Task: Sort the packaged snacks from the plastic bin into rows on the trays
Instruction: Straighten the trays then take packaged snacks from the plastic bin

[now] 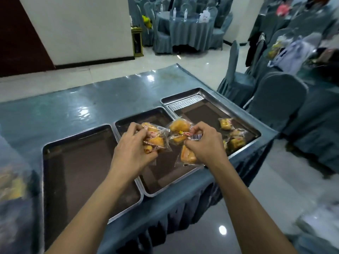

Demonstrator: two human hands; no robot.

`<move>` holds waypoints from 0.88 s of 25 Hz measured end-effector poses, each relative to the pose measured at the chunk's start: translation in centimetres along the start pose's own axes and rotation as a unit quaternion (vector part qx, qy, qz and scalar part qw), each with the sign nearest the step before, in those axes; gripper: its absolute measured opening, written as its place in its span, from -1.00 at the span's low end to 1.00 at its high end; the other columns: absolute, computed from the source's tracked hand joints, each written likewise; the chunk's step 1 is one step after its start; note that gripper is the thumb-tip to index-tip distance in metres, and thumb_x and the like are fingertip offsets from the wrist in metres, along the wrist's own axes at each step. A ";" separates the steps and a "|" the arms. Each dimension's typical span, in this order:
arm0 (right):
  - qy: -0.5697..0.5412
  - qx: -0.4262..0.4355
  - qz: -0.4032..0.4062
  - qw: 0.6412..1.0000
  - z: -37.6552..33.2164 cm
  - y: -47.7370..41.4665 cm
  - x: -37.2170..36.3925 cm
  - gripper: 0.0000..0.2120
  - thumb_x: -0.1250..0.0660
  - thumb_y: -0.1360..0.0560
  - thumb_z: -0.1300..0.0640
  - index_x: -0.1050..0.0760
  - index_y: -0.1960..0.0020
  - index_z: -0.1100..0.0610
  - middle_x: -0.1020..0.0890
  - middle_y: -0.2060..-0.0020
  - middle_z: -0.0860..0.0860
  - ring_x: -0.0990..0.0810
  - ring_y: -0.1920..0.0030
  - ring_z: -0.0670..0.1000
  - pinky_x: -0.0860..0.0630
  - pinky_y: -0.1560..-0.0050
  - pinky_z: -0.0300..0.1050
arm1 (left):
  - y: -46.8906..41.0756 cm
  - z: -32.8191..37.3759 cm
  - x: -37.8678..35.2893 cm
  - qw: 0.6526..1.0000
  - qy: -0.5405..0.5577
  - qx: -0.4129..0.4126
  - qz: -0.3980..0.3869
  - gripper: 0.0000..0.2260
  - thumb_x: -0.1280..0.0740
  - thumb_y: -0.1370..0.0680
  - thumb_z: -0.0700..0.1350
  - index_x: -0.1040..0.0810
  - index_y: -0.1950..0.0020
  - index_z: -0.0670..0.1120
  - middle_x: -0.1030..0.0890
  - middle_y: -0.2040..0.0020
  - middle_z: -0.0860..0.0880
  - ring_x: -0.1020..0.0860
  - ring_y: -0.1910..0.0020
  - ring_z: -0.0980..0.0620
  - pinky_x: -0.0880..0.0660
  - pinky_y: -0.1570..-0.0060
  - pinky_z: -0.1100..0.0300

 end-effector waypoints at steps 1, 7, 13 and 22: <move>0.001 -0.011 0.005 1.000 1.7 -0.4 1.0 -0.78 -0.52 -0.35 0.04 -0.50 0.10 -0.02 -0.64 0.16 -0.06 -0.61 0.15 0.06 -0.58 0.14 0.05 | -0.8 1.4 -1.4 1.000 0.008 -0.010 -0.009 -0.65 -0.52 -0.35 0.07 -0.55 -0.05 -0.01 -0.33 -0.08 0.11 -0.47 0.03 0.04 -0.52 0.12 0.05; -0.004 -0.086 0.022 0.996 9.8 -3.7 5.3 -0.72 -0.57 -0.37 0.08 -0.47 0.09 -0.09 -0.62 0.12 -0.08 -0.67 0.24 0.02 -0.65 0.24 0.11 | -5.3 6.7 -8.8 0.997 0.038 -0.033 -0.058 -0.66 -0.53 -0.34 0.05 -0.54 -0.03 0.02 -0.32 -0.10 0.15 -0.47 0.02 0.05 -0.59 0.12 -0.03; 0.003 -0.111 0.035 0.993 15.0 -10.9 9.0 -0.74 -0.57 -0.36 0.07 -0.50 0.09 -0.06 -0.63 0.09 -0.10 -0.65 0.23 0.00 -0.65 0.17 0.08 | -11.9 10.1 -15.1 0.996 0.035 -0.031 -0.069 -0.70 -0.51 -0.35 0.08 -0.53 0.01 0.03 -0.32 -0.07 0.14 -0.47 0.04 0.04 -0.58 0.14 -0.04; 0.052 -0.140 0.038 0.988 22.8 -20.7 12.6 -0.81 -0.47 -0.37 0.08 -0.49 0.10 -0.06 -0.61 0.16 -0.11 -0.61 0.26 -0.01 -0.58 0.26 -0.02 | -19.2 13.7 -25.2 0.994 0.051 0.013 -0.098 -0.70 -0.50 -0.36 0.08 -0.52 0.00 0.05 -0.31 -0.05 0.13 -0.47 0.05 0.07 -0.57 0.12 0.01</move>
Point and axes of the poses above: each hand's wrist, its own y-axis away from the middle knuckle, its own x-axis out of the back of the hand, z = x × y, the point moved 4 cm from there along -y, towards the middle knuckle
